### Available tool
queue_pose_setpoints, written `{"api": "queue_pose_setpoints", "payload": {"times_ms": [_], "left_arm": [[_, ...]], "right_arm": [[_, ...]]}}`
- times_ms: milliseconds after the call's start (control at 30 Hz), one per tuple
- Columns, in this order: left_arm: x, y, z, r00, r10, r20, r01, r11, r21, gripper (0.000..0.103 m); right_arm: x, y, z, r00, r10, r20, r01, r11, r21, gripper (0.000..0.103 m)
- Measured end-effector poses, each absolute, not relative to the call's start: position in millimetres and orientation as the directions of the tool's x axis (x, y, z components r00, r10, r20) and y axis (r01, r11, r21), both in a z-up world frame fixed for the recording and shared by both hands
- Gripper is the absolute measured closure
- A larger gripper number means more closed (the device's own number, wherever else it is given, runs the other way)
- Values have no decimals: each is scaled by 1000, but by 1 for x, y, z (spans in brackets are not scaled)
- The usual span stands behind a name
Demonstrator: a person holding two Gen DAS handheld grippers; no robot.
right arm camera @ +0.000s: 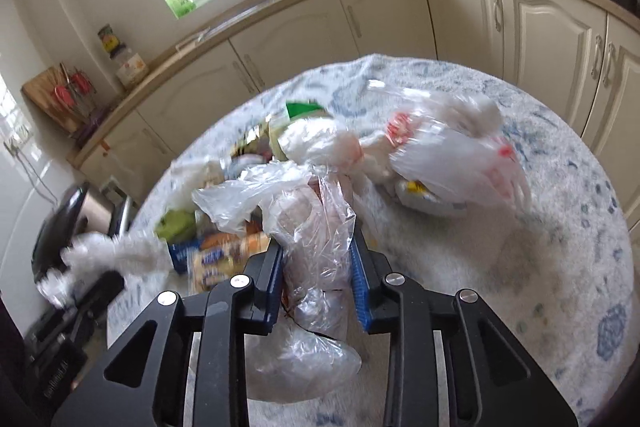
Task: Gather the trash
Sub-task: 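Grasp the white plastic bag bundle with the right gripper while the left holds its bag, then carry both bags to the blue bin and open both grippers over it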
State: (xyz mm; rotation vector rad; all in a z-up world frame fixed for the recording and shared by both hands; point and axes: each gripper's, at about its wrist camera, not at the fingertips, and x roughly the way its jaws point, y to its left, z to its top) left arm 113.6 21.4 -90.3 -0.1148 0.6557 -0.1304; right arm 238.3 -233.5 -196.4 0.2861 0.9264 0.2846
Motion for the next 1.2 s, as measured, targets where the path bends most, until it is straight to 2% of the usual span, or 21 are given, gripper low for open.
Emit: {"api": "queue_pose_setpoints", "payload": {"times_ms": [167, 300, 567, 733, 967, 1200], "left_arm": [[108, 11, -92, 777, -165, -607, 105, 985, -133, 90], [109, 6, -91, 776, -162, -610, 113, 987, -118, 90], [106, -8, -83, 784, -186, -593, 151, 983, -108, 90], [102, -32, -68, 792, -227, -567, 210, 973, -97, 90], [99, -96, -50, 760, -357, -543, 366, 926, -96, 90], [98, -186, -50, 666, -489, -564, 538, 838, -91, 90]], "right_arm": [[256, -224, -207, 566, 334, -754, -121, 938, 325, 69], [254, -229, -207, 578, 372, -726, -136, 922, 364, 75], [215, -260, -171, 649, 464, -603, -181, 864, 470, 75], [181, -292, -143, 717, 447, -535, -179, 860, 478, 76], [130, -371, -114, 819, 326, -472, -76, 877, 474, 75], [78, -473, -124, 860, 137, -492, 130, 872, 472, 75]]}}
